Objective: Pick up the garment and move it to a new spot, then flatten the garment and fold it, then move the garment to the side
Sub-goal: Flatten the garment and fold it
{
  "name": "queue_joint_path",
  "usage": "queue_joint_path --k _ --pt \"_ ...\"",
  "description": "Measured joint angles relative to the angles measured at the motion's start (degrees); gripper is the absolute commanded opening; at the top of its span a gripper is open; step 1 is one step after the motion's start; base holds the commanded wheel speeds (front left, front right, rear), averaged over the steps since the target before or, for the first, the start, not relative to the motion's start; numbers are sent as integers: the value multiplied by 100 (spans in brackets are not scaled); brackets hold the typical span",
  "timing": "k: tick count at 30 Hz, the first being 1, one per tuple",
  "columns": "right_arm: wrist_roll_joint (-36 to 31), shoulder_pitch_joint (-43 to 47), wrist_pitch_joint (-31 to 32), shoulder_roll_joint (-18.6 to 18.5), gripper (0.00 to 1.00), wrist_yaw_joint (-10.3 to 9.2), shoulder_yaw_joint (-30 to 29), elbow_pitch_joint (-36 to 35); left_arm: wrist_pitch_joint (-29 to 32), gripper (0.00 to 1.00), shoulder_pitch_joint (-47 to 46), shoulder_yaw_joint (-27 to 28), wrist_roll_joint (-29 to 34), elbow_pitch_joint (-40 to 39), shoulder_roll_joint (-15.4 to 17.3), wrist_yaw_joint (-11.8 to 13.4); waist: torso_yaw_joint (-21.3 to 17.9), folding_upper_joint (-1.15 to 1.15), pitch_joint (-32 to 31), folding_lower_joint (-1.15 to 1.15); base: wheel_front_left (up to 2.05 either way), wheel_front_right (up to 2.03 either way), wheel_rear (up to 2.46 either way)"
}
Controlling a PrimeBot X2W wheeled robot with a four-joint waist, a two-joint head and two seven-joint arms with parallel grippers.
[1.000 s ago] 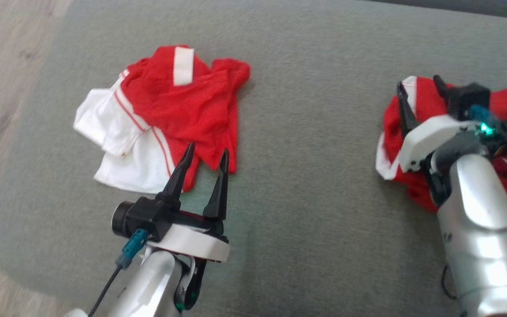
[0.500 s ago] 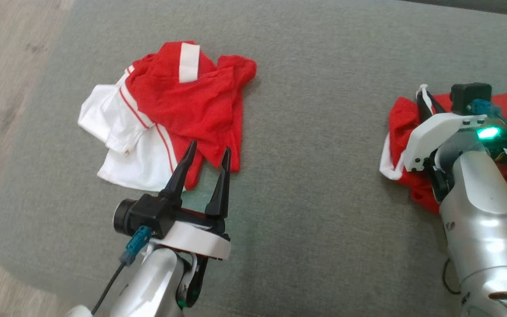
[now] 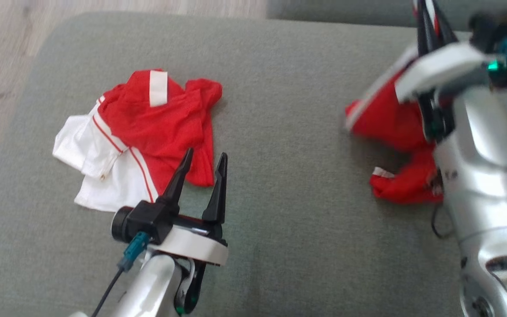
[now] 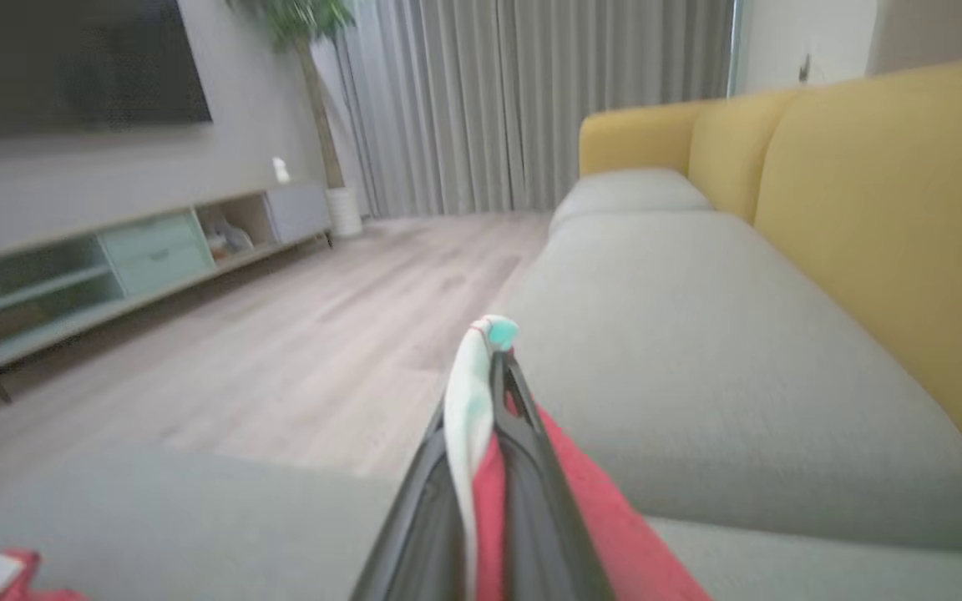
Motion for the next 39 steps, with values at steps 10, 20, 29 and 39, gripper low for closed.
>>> queue_joint_path --k 10,20,29,39 --pt "1377 -779 -514 -612 0 0 263 -1936 0 100 265 170 -12 -47 1 10 -230 0 -319 0 0 0 0" --pt "1317 2118 -335 -375 0 0 -1575 -2466 0 100 500 319 13 -45 5 0 -572 0 -487 0 0 0 0" --pt "522 3217 127 114 100 0 -2444 -2373 0 100 524 359 151 31 5 -78 -991 0 -587 0 0 0 0" --pt "237 3563 -148 123 100 0 -2013 -2900 0 100 525 356 190 60 3 -109 -1153 0 -708 0 0 0 0"
